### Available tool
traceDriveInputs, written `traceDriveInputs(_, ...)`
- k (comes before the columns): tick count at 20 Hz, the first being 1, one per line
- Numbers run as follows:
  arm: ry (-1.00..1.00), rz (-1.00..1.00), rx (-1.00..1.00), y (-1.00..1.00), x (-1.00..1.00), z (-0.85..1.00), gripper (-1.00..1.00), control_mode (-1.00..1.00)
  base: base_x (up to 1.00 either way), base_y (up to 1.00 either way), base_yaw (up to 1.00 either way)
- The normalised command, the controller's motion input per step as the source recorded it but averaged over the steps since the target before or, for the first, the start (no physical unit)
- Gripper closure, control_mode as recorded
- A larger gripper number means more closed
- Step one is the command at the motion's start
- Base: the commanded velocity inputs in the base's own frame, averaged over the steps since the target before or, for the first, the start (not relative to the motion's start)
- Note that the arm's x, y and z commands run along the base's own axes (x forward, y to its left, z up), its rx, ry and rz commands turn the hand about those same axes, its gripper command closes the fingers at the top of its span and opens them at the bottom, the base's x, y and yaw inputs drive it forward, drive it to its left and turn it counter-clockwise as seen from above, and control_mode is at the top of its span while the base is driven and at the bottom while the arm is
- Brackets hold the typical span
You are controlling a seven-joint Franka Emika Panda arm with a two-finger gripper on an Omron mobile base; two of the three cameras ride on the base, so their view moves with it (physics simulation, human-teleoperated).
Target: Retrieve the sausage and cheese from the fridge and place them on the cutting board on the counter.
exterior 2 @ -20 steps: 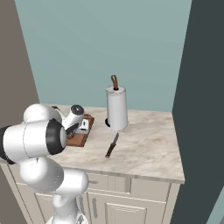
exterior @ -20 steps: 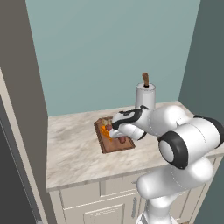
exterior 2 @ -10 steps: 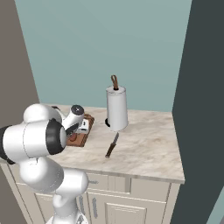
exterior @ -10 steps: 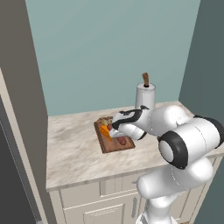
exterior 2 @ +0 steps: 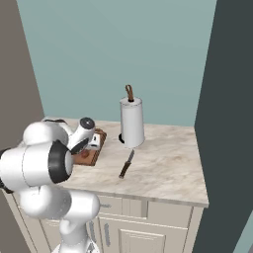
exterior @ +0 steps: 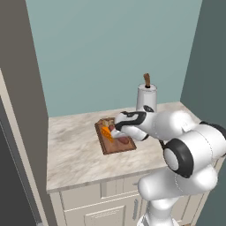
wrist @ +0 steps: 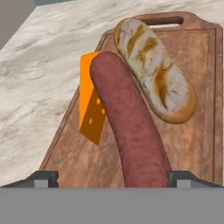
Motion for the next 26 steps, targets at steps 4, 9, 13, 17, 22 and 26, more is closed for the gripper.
traceDriveInputs(4, -0.01, 0.00, 0.00, 0.00, -0.58, 0.86, -1.00, -1.00, 0.00, 0.00, 0.00)
traceDriveInputs(9, -0.02, 0.00, 0.00, 0.00, -0.78, 0.90, -1.00, -1.00, 0.00, 0.00, 0.00)
traceDriveInputs(13, 0.00, 0.00, 0.00, 0.00, -0.78, 0.82, -1.00, -1.00, 0.00, 0.00, 0.00)
traceDriveInputs(17, 0.00, 0.00, -0.01, 0.00, -1.00, 0.63, -1.00, -1.00, 0.00, 0.00, 0.00)
traceDriveInputs(22, 0.00, 0.00, -0.02, -0.04, -1.00, 0.43, -1.00, -1.00, 0.00, 0.00, 0.00)
traceDriveInputs(26, -0.01, -0.03, -0.06, -0.25, -0.97, 0.28, -1.00, -1.00, 0.00, 0.00, 0.00)
